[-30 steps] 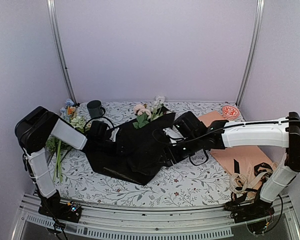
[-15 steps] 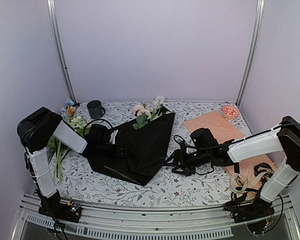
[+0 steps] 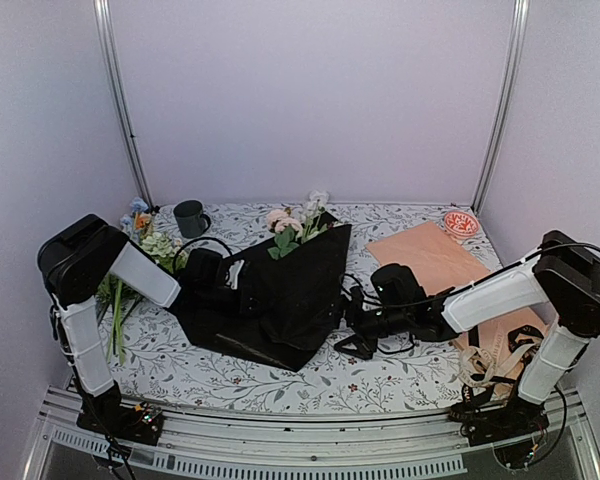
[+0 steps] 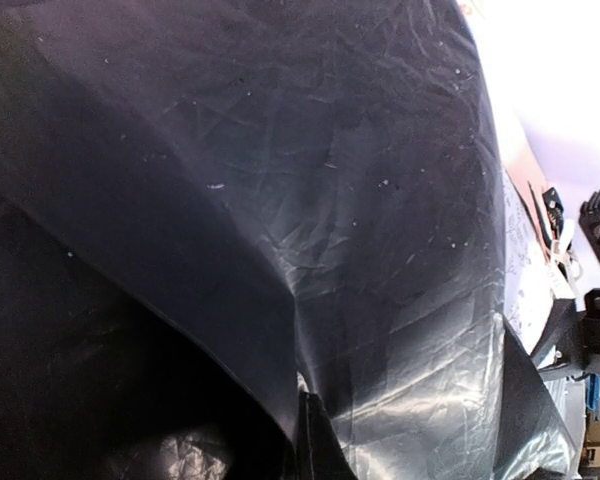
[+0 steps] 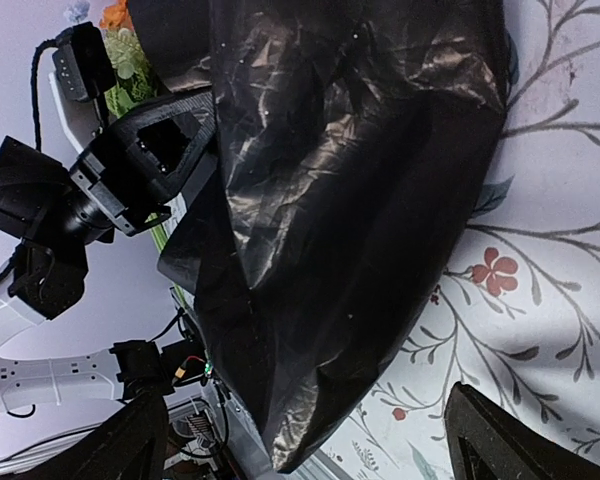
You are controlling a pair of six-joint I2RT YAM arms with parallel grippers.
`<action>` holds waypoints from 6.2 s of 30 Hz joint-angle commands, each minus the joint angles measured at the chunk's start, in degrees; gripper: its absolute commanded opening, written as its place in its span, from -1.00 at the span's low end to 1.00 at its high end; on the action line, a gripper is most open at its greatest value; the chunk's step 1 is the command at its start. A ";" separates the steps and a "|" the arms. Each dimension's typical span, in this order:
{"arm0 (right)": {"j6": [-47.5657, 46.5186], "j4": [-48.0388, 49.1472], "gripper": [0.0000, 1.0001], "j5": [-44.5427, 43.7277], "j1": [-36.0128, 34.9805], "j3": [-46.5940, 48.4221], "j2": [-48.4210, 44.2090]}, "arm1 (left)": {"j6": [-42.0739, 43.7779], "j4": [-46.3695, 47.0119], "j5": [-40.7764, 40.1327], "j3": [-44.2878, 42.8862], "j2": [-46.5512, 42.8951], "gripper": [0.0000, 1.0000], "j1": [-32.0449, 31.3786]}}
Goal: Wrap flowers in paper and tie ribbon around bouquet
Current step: Fold the one-fourth-folded wrapping paper at the center of the board, then press the fold line on the 2/3-folded wrapping paper.
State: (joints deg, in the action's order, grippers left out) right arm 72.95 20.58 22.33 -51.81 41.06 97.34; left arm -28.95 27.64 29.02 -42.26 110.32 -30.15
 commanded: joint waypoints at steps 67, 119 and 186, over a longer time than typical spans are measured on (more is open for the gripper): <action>-37.66 -18.44 -0.87 10.85 9.20 -14.25 -9.37 | -3.10 -3.79 -4.08 -5.38 4.68 -1.00 -12.99; -56.49 -23.67 -0.92 19.31 10.81 -0.80 -4.36 | 0.36 -13.73 -15.24 -10.45 0.54 -1.00 -17.84; -55.59 -28.31 -0.99 14.95 5.68 8.42 11.88 | -15.76 -48.43 -40.44 10.07 -30.92 0.98 1.66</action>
State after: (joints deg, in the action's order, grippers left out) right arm 18.76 -2.46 41.82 -45.84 50.81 108.92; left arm -43.94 -17.15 -8.21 -32.77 78.83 -29.47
